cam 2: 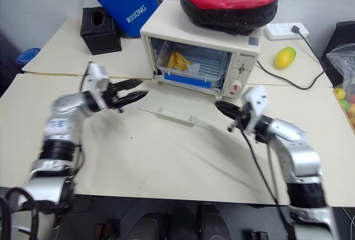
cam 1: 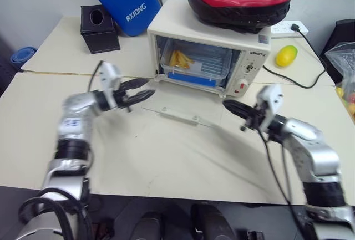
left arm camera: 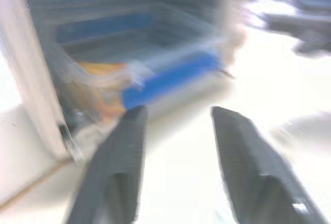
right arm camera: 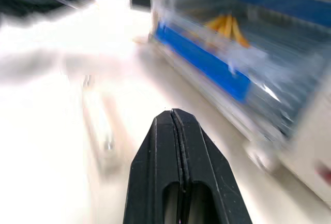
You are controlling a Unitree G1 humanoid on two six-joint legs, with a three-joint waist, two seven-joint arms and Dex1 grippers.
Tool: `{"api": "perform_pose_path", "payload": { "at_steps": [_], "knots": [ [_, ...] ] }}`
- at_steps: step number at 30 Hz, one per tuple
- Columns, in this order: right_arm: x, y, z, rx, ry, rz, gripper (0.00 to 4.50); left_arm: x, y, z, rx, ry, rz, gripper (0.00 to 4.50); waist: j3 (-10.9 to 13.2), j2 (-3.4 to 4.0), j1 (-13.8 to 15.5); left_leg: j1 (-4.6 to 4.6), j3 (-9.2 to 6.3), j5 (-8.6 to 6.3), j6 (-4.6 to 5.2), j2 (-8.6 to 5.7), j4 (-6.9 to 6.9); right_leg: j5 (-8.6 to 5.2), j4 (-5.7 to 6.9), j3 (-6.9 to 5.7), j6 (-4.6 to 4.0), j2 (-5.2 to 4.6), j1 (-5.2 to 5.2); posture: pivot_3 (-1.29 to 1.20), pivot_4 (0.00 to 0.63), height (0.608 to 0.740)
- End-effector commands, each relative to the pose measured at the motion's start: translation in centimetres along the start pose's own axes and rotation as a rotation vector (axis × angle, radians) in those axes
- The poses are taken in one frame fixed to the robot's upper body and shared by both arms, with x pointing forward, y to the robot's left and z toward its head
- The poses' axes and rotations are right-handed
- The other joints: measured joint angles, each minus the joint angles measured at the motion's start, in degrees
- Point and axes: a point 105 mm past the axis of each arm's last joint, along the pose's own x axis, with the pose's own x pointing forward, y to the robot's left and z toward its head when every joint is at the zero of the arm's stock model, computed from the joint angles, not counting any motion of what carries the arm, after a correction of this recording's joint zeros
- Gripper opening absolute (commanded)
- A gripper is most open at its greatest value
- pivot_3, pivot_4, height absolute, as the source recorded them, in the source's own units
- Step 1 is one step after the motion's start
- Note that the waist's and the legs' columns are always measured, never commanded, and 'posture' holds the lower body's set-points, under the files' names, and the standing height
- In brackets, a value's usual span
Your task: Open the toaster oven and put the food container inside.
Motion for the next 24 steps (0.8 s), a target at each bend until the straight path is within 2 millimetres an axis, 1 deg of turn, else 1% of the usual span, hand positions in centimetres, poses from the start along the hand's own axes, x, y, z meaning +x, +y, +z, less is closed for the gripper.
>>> {"api": "perform_pose_path", "payload": {
  "at_steps": [1,3,4,5,6,8,10,13,16,17,18,20,21,23,24],
  "knots": [
    [-1.6,-0.1,-1.9,-0.070,0.076,0.047,0.00,-2.8,-2.2,1.3,0.013,0.025,-0.188,3.34,0.00,0.00,0.11,0.05,0.00,0.00,0.01,0.00,0.00,0.00,0.00,0.01,0.00,-0.01,0.05,0.00,0.150,0.740],
    [-2.0,-0.2,-4.4,-0.075,0.157,0.070,0.00,-4.4,-2.9,1.2,-0.022,0.073,-0.229,3.97,0.00,0.00,0.13,0.11,0.02,0.01,0.02,-0.01,0.01,0.00,0.00,0.05,0.00,-0.01,0.11,0.00,0.150,0.740],
    [-2.0,-0.2,-5.1,-0.073,0.171,0.080,0.00,-4.8,-3.1,1.1,-0.023,0.085,-0.242,4.27,0.00,0.00,0.12,0.11,0.02,0.01,0.03,-0.01,0.01,0.00,0.01,0.05,0.00,-0.01,0.11,0.00,0.150,0.740],
    [-1.8,-0.2,-5.8,-0.080,0.178,0.089,0.00,-5.1,-3.5,1.1,-0.026,0.090,-0.262,4.48,0.00,0.01,0.11,0.11,0.02,0.01,0.03,-0.01,0.01,0.00,0.02,0.06,0.00,-0.01,0.10,0.00,0.150,0.740],
    [-1.4,-0.1,-6.3,-0.095,0.189,0.105,0.00,-5.2,-3.5,1.0,-0.021,0.096,-0.254,4.48,0.00,0.01,0.13,0.11,0.03,0.01,0.03,-0.01,0.01,0.00,0.03,0.07,0.00,-0.01,0.09,0.00,0.150,0.740],
    [-0.1,0.1,-6.5,-0.090,0.157,0.122,0.00,-5.2,-3.2,1.3,-0.004,0.058,-0.211,4.48,0.00,0.01,0.12,0.10,0.03,0.01,0.04,-0.01,0.03,0.00,0.04,0.07,0.00,-0.02,0.09,0.00,0.150,0.740],
    [1.5,0.8,-6.3,-0.091,0.114,0.167,0.00,-5.0,-3.2,1.6,0.025,0.009,-0.174,4.48,0.00,0.01,0.09,0.10,0.03,0.01,0.04,-0.01,0.07,0.00,0.04,0.07,0.00,-0.02,0.09,0.00,0.150,0.740],
    [3.4,1.3,-5.8,-0.102,0.053,0.183,0.00,-5.0,-3.1,2.0,0.033,-0.061,-0.081,4.48,0.00,0.01,-0.14,0.08,0.03,0.01,0.02,0.02,0.06,0.00,0.11,0.06,0.00,0.00,0.02,0.00,0.150,0.740],
    [4.7,1.0,-3.4,-0.073,-0.098,0.136,0.00,-5.4,-3.2,1.9,0.019,-0.100,0.009,4.48,0.01,0.01,-0.17,0.07,0.04,0.01,0.01,0.05,0.04,0.00,0.19,0.06,0.00,0.01,-0.02,0.00,0.150,0.740],
    [5.0,0.6,-2.4,-0.050,-0.160,0.095,0.00,-5.5,-3.2,1.8,0.022,-0.101,0.043,4.48,0.01,0.01,-0.15,0.07,0.04,0.01,0.01,0.05,0.04,0.00,0.18,0.06,0.00,0.01,-0.02,0.00,0.150,0.740],
    [5.4,0.4,-0.8,-0.050,-0.241,0.073,0.00,-5.7,-3.0,1.8,0.032,-0.115,0.093,4.48,0.01,0.01,-0.11,0.07,0.04,0.01,0.01,0.05,0.05,0.00,0.18,0.06,0.00,0.01,-0.02,0.00,0.150,0.740],
    [5.7,0.3,1.2,-0.040,-0.344,0.045,0.00,-5.8,-2.8,2.0,0.049,-0.131,0.153,4.48,0.01,0.02,-0.03,0.06,0.04,0.01,0.01,0.05,0.07,0.00,0.16,0.05,0.00,0.00,-0.01,0.00,0.150,0.740],
    [5.5,-0.5,3.4,0.011,-0.455,-0.007,0.00,-5.8,-2.9,2.1,0.052,-0.137,0.171,4.48,0.01,0.02,-0.02,0.06,0.04,0.01,0.01,0.05,0.08,0.00,0.14,0.05,0.00,0.00,-0.02,0.00,0.150,0.740],
    [5.0,-1.4,6.0,0.069,-0.577,-0.053,0.00,-5.8,-3.1,2.2,0.053,-0.138,0.198,4.48,0.02,0.04,-0.02,0.05,0.04,0.01,0.01,0.04,0.08,0.00,0.16,0.05,0.00,0.00,-0.02,0.00,0.150,0.740],
    [4.5,-1.3,7.0,0.079,-0.611,-0.030,0.00,-5.9,-3.2,2.1,0.049,-0.132,0.211,4.48,0.02,0.03,0.06,0.05,0.03,0.01,0.01,0.04,0.08,0.00,0.18,0.05,0.00,0.00,-0.01,0.00,0.150,0.740]
  ]
}}
